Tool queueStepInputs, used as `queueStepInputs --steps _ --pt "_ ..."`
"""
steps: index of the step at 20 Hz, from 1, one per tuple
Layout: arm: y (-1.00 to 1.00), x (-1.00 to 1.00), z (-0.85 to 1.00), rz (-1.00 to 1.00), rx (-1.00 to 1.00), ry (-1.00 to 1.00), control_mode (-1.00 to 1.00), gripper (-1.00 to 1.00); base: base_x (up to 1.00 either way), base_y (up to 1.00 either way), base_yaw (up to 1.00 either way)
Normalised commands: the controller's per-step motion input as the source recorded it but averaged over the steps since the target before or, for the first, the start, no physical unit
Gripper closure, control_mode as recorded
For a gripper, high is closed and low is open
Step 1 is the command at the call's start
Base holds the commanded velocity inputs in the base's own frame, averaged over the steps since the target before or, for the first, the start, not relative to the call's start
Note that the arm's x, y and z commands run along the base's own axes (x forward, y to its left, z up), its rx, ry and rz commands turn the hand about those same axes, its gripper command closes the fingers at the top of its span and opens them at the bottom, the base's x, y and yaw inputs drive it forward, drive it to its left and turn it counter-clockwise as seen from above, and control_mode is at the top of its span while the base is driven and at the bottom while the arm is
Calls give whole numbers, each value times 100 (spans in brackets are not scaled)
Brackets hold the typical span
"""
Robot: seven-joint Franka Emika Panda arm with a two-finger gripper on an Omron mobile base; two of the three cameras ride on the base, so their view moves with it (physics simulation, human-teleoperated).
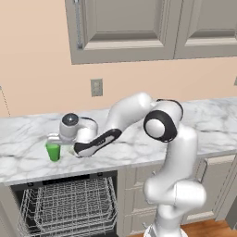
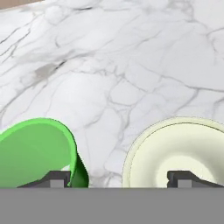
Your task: Pick up the cup and bowl from the counter, place them in the dishwasher, and close the dishwasher door.
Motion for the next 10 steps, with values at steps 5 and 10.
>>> queueStepInputs --steps 5,10 --pt "50 25 -20 0 -5 0 -100 100 0 0 0" --pt "40 20 -20 0 -5 0 -100 100 0 0 0"
